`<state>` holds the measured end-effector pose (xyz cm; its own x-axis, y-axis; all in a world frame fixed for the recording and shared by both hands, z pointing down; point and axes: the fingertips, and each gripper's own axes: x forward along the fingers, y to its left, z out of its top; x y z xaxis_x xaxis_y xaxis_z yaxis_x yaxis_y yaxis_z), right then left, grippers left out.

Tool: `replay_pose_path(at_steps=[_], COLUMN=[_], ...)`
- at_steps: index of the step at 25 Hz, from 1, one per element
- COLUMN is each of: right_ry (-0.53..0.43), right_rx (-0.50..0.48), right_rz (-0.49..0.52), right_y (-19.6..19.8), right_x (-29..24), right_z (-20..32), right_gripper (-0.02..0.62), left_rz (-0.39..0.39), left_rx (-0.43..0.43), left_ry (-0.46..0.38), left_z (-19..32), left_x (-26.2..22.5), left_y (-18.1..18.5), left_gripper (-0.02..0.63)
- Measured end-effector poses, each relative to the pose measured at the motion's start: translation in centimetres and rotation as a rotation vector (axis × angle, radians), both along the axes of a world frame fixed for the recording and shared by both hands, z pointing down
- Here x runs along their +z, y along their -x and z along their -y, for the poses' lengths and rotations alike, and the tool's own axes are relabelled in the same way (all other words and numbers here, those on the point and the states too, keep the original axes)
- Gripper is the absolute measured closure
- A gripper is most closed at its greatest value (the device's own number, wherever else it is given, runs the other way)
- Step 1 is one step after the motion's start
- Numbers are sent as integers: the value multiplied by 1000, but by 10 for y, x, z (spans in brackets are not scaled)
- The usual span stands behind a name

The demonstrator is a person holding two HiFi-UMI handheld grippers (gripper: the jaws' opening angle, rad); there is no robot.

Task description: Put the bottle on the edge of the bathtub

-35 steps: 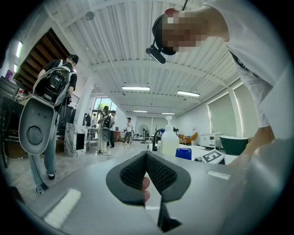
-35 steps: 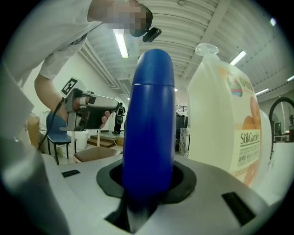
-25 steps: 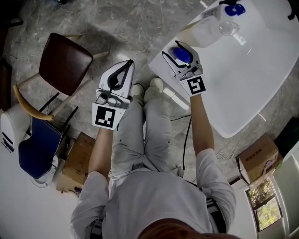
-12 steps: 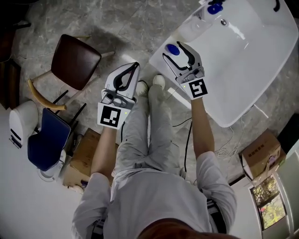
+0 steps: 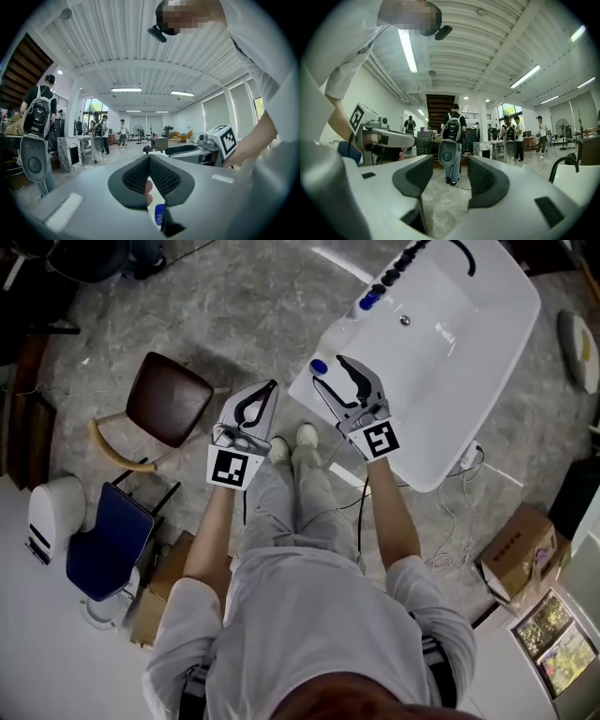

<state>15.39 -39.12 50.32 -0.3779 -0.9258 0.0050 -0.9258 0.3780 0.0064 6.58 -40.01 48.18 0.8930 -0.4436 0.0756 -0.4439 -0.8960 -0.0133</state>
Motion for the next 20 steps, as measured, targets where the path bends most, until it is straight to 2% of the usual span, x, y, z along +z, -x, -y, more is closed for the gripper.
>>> replay_pose_path(at_steps=[7,12,20], right_ry=[10,-10,-46], right_rx=[19,26,40], right_rz=[7,56,45], right_y=[19,39,59], right_x=[-79,-131,-171], right_z=[-43,-74,-99], right_gripper=[401,435,540], left_rz=[-5,11,-21], left_rx=[22,35,28], left_ry=[-9,-7,13], left_z=[-29,-57,-83], left_x=[-58,-86,-116], left_y=[9,19,38], left_gripper=[607,607,607])
